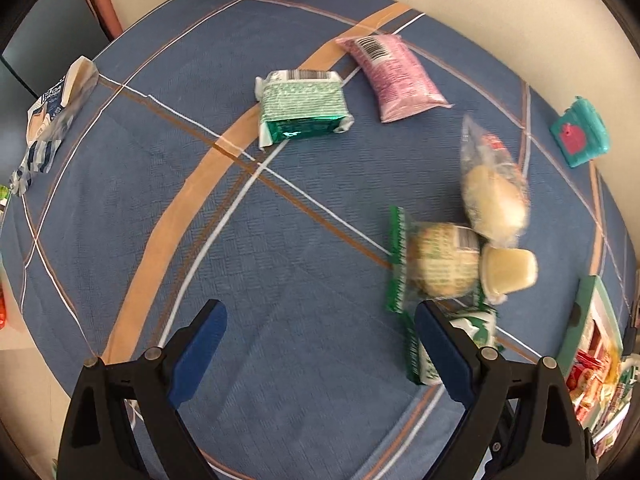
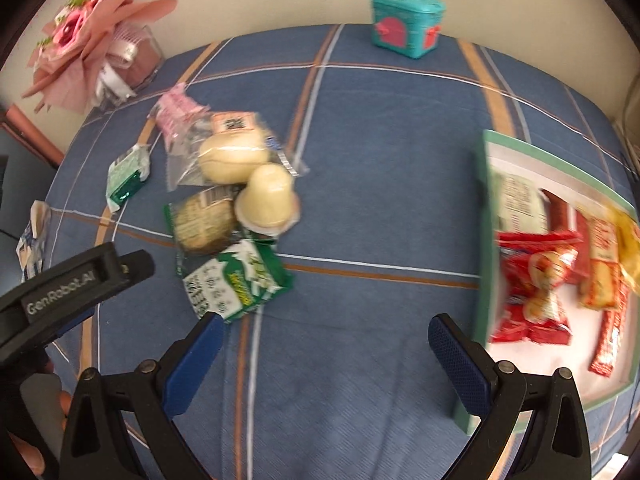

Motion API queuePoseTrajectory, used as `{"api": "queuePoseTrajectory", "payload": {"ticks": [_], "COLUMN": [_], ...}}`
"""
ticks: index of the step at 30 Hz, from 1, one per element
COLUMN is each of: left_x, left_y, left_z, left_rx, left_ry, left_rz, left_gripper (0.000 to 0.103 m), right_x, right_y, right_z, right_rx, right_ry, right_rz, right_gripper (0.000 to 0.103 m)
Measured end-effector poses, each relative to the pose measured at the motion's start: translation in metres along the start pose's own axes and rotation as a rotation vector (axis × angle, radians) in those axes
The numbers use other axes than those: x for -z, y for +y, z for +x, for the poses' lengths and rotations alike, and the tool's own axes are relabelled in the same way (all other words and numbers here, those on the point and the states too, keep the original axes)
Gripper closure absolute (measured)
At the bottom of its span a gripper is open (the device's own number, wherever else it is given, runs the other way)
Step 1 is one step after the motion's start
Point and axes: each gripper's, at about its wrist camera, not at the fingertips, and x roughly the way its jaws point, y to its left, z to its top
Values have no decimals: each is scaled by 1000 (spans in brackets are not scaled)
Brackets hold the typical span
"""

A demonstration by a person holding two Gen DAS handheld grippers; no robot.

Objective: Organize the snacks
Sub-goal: 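Lower both open grippers toward the green biscuit packet and wrapped buns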

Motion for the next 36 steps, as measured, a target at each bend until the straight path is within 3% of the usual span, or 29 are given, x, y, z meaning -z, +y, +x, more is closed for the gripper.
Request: {"api": "queuePoseTrajectory", "payload": {"ticks": [10,17,27,36], "left_x": [-15,-23,-34,-28], "left_y": [36,44,15,-37], "left_z": [23,24,17,4], "left_rx": [-25,-23,18,79], "left_ry": [46,38,25,-1], "left_rz": [-98,-105,-37,49], "left_gripper": [8,8,8,8], "right_x": [-5,-6,-14,-19], "right_y": [42,59,37,-2], "right_z": [29,49,56,50], "right_rx": [-18,-11,9,9], "right_ry": [22,46,40,25], "right_rz": [-79,-116,-53,9], "right_gripper": [0,0,0,1]}}
